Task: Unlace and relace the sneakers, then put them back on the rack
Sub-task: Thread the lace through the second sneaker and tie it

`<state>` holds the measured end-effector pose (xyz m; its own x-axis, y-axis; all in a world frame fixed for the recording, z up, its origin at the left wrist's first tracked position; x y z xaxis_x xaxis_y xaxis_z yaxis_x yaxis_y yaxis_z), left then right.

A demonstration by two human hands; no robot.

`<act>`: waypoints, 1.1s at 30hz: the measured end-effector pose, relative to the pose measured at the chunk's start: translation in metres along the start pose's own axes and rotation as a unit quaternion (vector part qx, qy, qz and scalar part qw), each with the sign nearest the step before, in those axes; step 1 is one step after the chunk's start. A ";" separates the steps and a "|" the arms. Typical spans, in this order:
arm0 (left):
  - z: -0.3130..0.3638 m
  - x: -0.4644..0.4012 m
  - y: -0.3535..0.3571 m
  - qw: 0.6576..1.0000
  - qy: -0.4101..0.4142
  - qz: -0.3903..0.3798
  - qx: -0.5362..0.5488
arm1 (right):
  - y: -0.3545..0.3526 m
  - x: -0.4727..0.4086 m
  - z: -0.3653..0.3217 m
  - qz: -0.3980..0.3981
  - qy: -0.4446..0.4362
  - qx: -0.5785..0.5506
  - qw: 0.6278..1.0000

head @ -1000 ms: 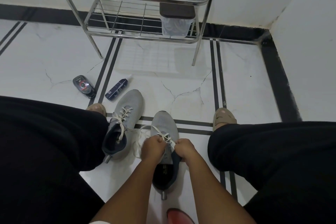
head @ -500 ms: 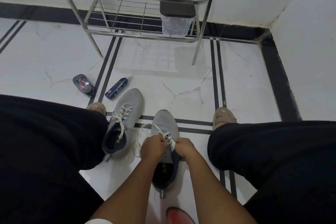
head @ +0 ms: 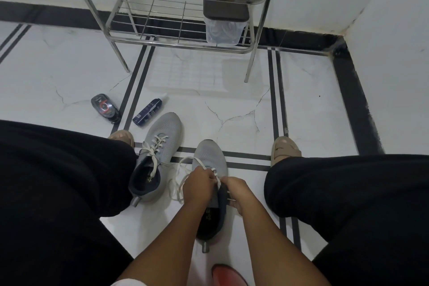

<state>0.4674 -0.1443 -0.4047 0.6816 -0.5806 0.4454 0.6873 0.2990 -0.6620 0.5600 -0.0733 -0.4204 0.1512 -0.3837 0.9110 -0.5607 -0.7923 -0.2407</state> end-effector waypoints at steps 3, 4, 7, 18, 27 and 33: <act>-0.002 -0.001 0.000 1.000 0.013 0.008 -0.009 | 0.000 -0.004 0.005 0.012 -0.004 -0.056 0.998; -0.003 -0.001 0.000 0.999 0.030 0.004 -0.024 | 0.001 -0.005 0.005 0.020 -0.015 -0.046 0.999; -0.008 0.002 0.001 0.999 0.054 0.002 -0.002 | 0.001 -0.006 0.001 0.031 -0.057 -0.025 0.998; -0.042 0.048 -0.001 1.000 -0.023 0.010 0.017 | -0.006 -0.007 0.004 0.087 0.000 -0.159 0.983; -0.048 0.044 -0.007 0.994 -0.099 -0.031 -0.032 | -0.048 0.019 -0.025 0.151 -0.050 -0.337 0.928; -0.049 0.043 -0.015 0.988 -0.133 -0.055 -0.049 | -0.095 0.079 -0.078 0.453 -0.165 -0.270 0.834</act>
<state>0.4742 -0.2104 -0.4051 0.6552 -0.3823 0.6516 0.7420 0.1633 -0.6502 0.5612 0.0087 -0.2994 -0.3679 -0.8883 0.2751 -0.8375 0.1880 -0.5130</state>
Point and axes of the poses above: each hand's wrist, its own x-axis away from the middle knuckle, its own y-axis out of the palm, z = x × y, the point moved 2 cm from there along -x, towards the middle knuckle, and after that the axes turned 14 degrees about x, right-handed, at the moved point
